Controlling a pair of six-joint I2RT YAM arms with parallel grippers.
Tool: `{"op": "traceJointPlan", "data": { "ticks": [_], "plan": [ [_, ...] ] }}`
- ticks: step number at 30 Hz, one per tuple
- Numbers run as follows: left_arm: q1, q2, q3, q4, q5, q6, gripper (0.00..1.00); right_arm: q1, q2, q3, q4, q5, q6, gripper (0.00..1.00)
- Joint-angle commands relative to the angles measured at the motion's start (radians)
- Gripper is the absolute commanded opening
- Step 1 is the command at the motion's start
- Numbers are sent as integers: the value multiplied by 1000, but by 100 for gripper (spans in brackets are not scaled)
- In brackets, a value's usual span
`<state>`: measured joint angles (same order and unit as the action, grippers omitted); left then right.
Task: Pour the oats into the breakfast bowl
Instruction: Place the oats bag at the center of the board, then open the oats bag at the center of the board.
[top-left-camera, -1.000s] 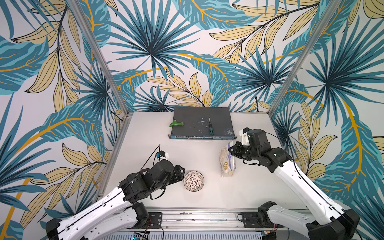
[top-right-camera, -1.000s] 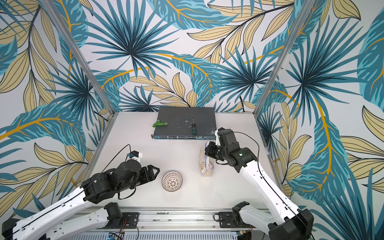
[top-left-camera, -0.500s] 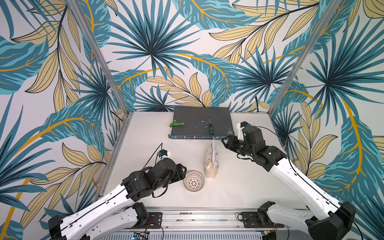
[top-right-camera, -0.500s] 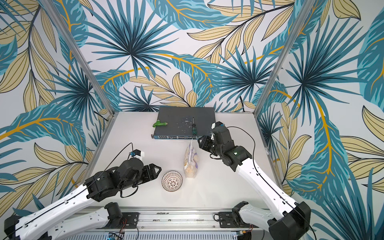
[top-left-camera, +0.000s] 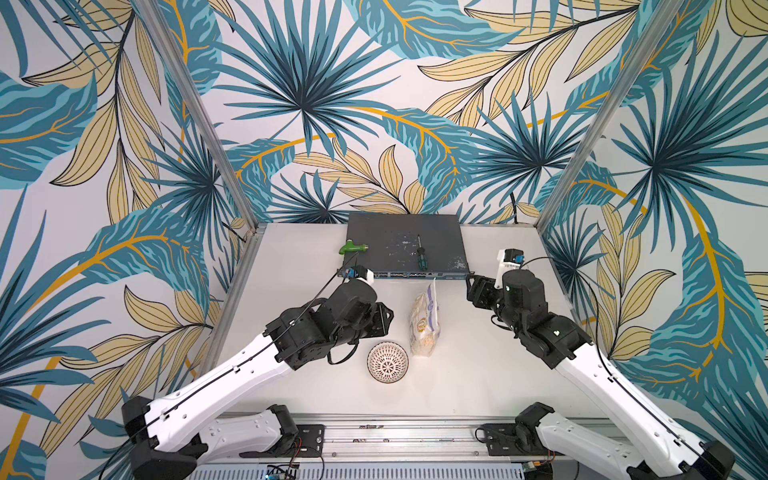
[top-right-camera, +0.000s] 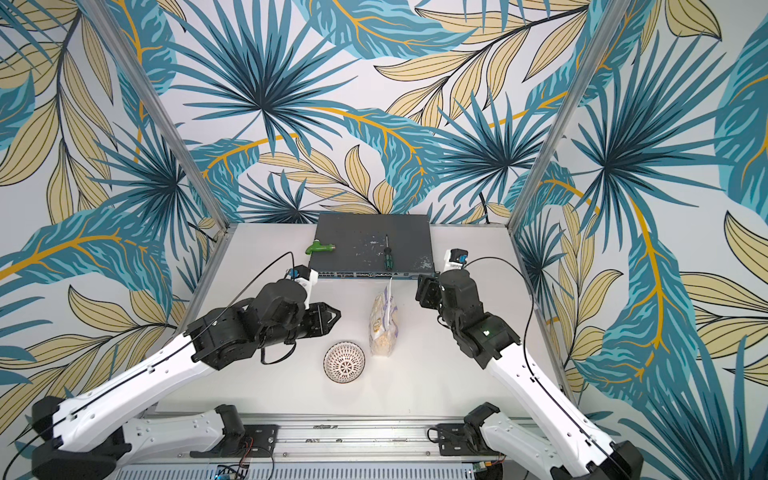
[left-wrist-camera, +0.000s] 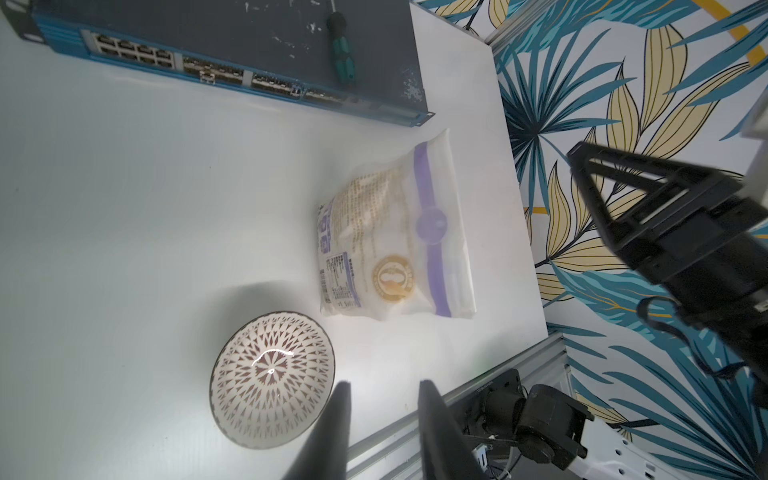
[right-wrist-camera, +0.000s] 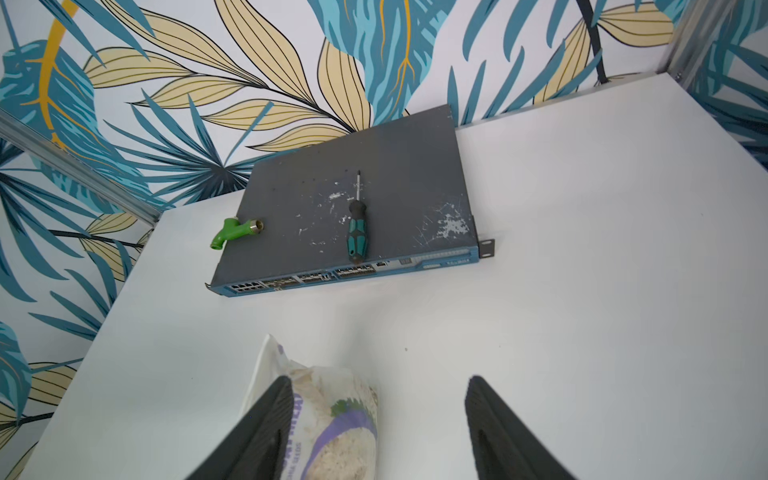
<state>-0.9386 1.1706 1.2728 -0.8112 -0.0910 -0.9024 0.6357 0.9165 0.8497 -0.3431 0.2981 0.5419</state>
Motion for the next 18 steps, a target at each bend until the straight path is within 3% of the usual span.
{"op": "traceJointPlan", "data": {
  "ticks": [1, 4, 8, 18],
  "plan": [
    [-35, 123, 135, -67, -42, 72, 27, -1, -101, -150, 133, -61, 47, 69],
    [-72, 225, 238, -109, -124, 75, 25, 0, -175, -259, 198, -192, 94, 70],
    [-76, 315, 291, -82, -137, 65, 26, 0, -243, -341, 228, -260, 145, 69],
    [-75, 501, 424, -69, -90, 69, 27, -1, -285, -422, 292, -449, 174, 69]
  ]
}}
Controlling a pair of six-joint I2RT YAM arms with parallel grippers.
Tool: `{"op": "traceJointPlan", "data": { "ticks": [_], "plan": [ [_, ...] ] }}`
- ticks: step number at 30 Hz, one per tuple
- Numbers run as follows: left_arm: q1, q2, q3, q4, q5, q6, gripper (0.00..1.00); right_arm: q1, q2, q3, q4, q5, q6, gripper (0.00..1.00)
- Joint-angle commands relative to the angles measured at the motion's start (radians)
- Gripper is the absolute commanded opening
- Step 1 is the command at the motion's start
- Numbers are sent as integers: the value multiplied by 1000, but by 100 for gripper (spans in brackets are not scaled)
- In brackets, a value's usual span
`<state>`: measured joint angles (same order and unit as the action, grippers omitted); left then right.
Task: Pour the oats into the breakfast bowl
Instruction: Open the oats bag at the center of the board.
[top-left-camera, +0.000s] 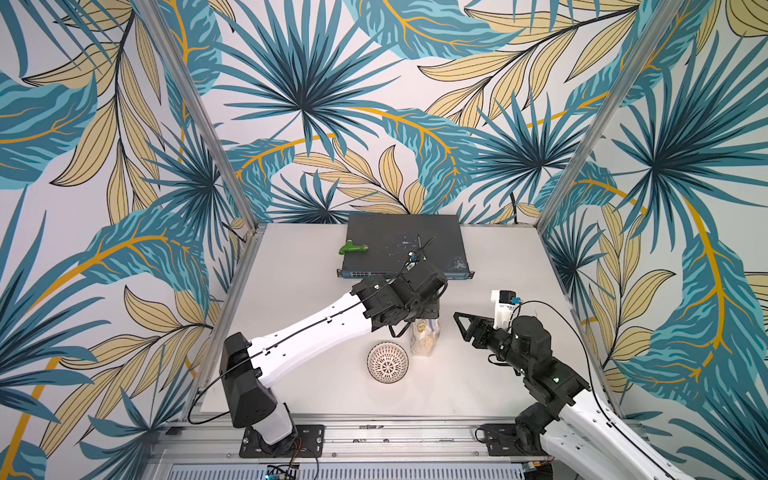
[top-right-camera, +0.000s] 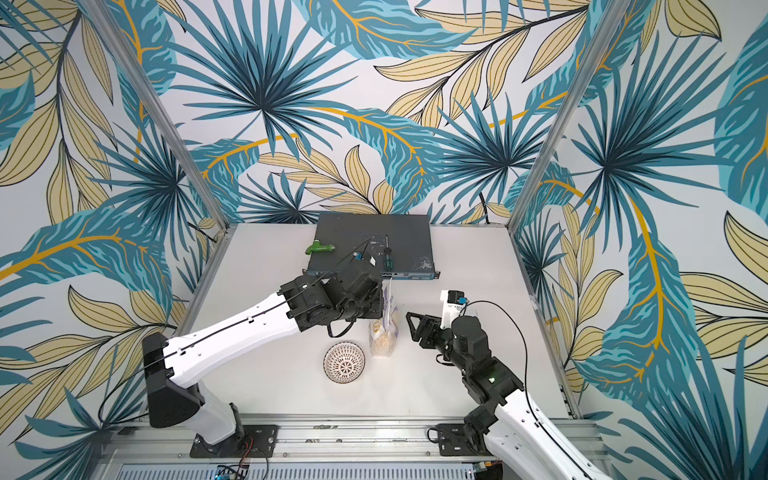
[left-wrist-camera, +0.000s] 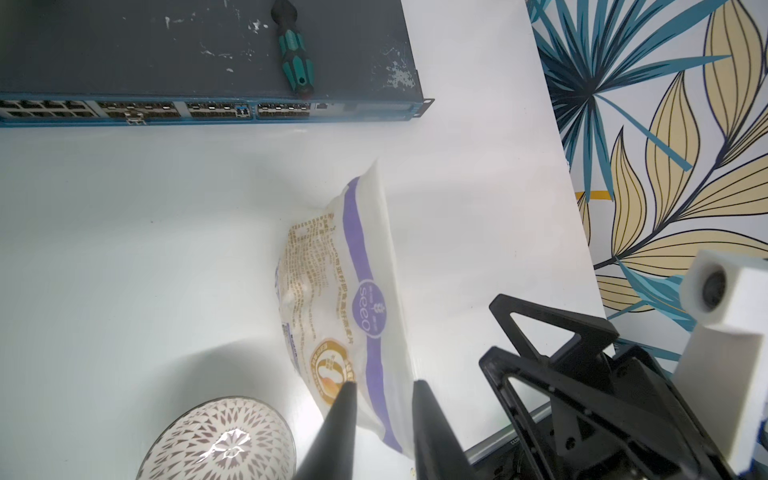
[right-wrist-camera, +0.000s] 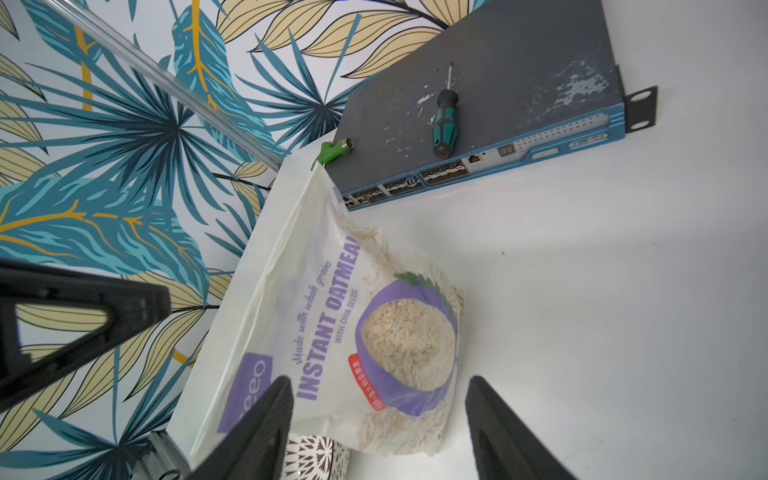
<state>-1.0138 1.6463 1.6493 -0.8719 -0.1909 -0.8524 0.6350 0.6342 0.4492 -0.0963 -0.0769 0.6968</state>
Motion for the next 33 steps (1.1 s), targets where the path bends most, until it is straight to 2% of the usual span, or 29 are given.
{"op": "traceJointPlan", "data": {
  "ticks": [1, 7, 10, 16, 22, 26, 33],
  "plan": [
    [0, 34, 55, -6, 16, 19, 27, 1, -4, -23, 43, -75, 21, 69],
    [-1, 80, 87, -20, 21, 23, 27, 0, -30, -68, 83, -95, 51, 69],
    [0, 97, 96, -24, 38, 25, 24, 0, -37, -90, 105, -105, 67, 69],
    [0, 90, 85, -29, 27, 20, 20, 0, -39, -102, 115, -105, 79, 69],
    [0, 93, 58, -7, 71, 12, 18, 0, -42, -104, 117, -115, 79, 69],
    [0, 81, 39, -15, 62, 5, 12, 0, -49, -105, 112, -113, 81, 69],
    [0, 48, 0, 4, 55, -5, 12, 0, -59, -106, 110, -109, 78, 69]
  ]
}}
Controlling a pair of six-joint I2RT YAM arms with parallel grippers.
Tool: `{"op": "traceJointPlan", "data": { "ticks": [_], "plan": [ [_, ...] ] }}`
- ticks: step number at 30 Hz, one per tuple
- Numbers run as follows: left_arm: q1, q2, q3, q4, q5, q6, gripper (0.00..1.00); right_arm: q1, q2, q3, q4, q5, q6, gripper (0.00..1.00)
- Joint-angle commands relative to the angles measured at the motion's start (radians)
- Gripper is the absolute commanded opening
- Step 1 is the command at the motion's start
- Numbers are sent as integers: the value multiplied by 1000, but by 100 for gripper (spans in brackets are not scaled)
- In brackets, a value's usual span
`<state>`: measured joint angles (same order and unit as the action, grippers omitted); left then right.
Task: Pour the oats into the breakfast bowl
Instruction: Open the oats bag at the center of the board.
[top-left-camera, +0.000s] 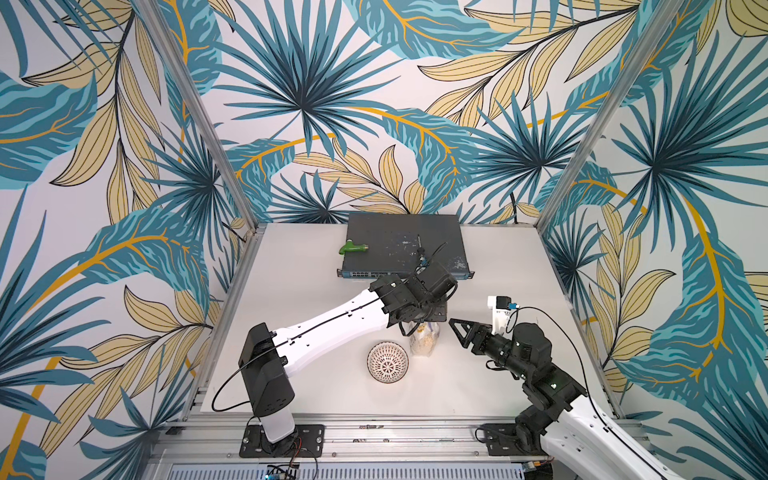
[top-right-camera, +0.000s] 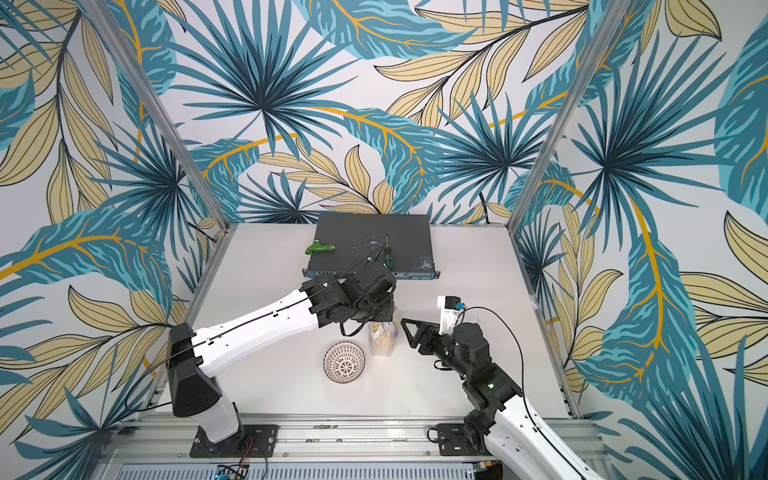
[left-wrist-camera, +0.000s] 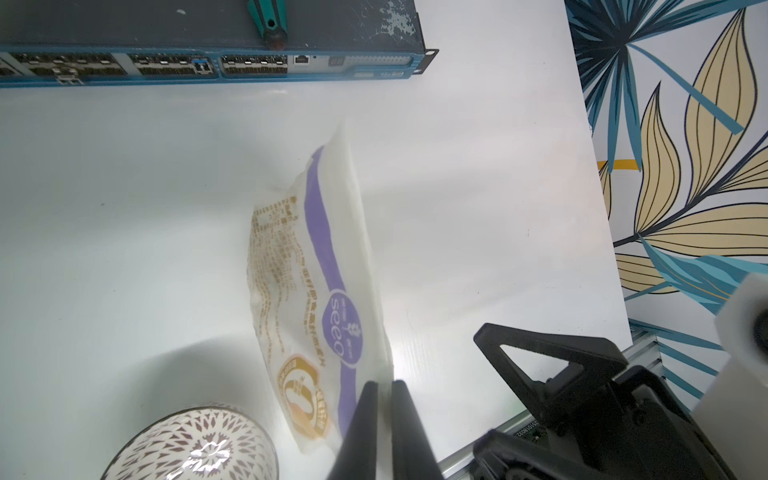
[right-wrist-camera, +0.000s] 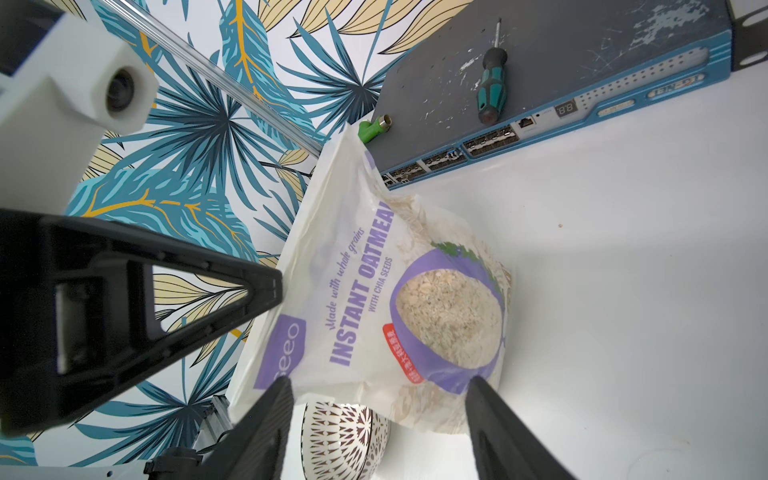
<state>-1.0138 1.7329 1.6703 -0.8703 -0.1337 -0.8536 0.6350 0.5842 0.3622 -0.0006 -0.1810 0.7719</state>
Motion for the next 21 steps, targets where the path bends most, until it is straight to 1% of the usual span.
{"op": "traceJointPlan", "data": {
  "ticks": [1, 6, 9, 15, 18, 21],
  "plan": [
    [0, -38, -20, 2, -2, -4, 12, 0, -8, -19, 13, -3, 3, 69],
    [0, -39, -22, -4, -7, -5, 11, 0, -9, -17, 18, 0, 9, 69],
    [0, -45, -30, -6, -11, -11, 7, 0, -10, -9, 23, 3, 10, 69],
    [0, -70, -67, 20, -6, -26, 3, 0, 6, 20, 45, 19, 12, 69],
    [0, -78, -76, 29, -7, -28, 2, 0, 35, 37, 53, 37, 27, 68],
    [0, -78, -81, 28, -13, -28, 2, 2, 95, 68, 57, 52, 27, 66]
  ]
}}
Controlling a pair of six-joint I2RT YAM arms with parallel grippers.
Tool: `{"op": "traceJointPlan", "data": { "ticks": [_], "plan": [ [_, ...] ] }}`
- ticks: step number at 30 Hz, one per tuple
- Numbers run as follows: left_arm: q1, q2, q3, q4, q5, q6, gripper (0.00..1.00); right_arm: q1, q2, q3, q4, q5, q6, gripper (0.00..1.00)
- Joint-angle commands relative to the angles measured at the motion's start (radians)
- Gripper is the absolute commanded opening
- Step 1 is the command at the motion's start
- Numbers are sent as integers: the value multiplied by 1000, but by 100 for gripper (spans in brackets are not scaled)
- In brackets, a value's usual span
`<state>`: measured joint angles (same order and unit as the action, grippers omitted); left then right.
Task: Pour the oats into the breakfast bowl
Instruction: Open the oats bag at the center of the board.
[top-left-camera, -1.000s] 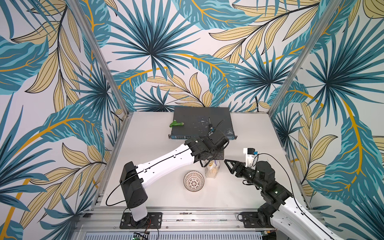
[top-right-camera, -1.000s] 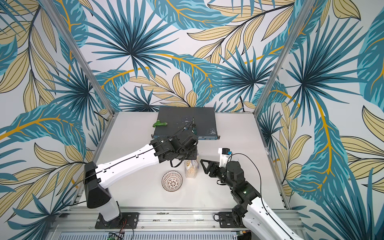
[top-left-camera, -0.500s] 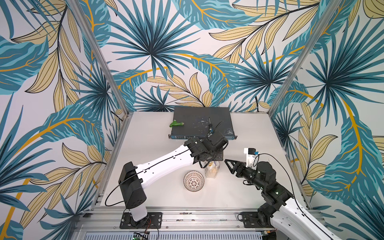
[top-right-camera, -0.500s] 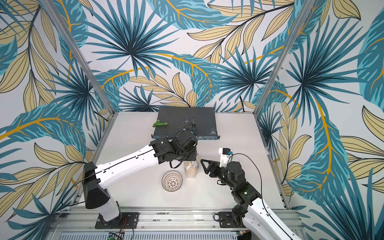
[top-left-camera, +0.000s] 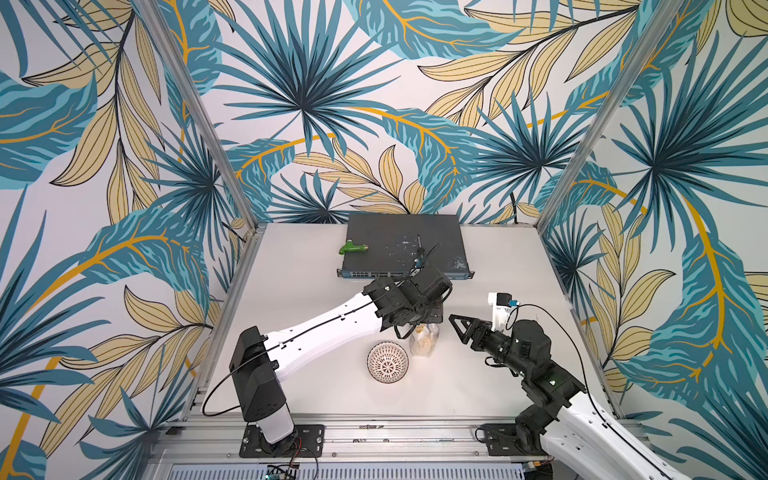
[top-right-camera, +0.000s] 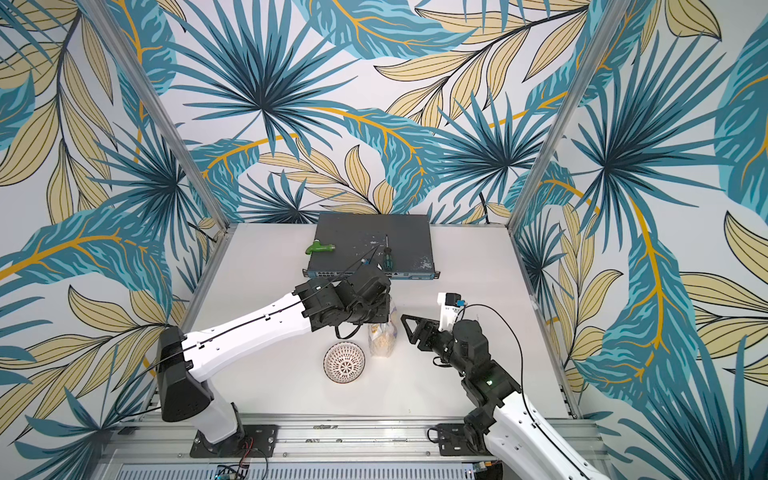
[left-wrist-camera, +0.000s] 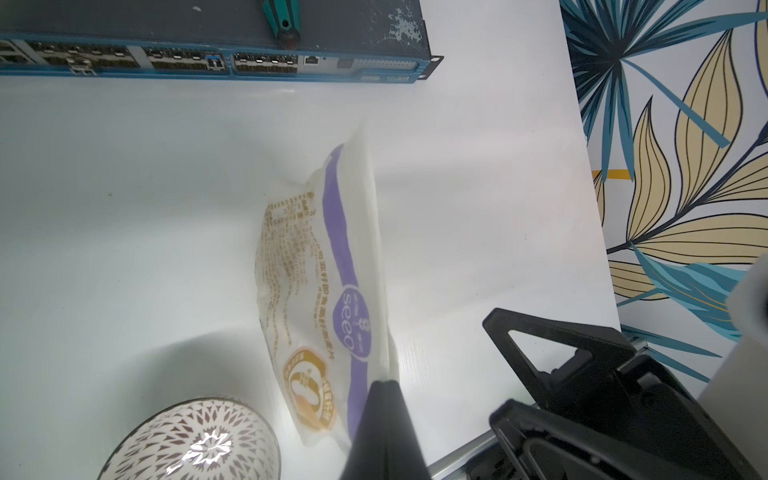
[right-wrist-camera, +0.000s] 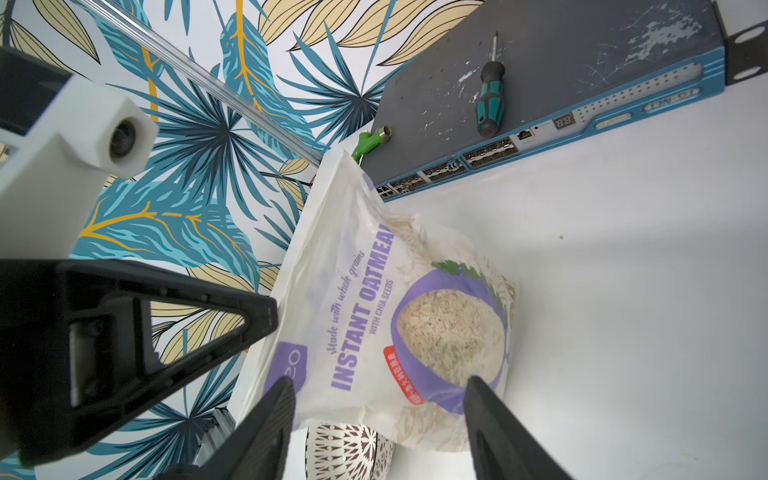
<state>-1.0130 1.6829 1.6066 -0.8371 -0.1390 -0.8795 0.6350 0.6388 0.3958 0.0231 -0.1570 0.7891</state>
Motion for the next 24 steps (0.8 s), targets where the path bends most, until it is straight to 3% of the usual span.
{"op": "traceJointPlan", "data": {
  "ticks": [1, 6, 24],
  "plan": [
    [-1, -27, -19, -5, -8, -3, 2, 1, 65, 49, 32, 34, 7, 65],
    [-1, -31, -30, -5, -8, -5, 1, 1, 172, 124, 88, -30, 3, 62],
    [-1, -48, -56, 5, -2, -19, 0, 11, 253, 157, 148, -161, 19, 40]
  ]
}}
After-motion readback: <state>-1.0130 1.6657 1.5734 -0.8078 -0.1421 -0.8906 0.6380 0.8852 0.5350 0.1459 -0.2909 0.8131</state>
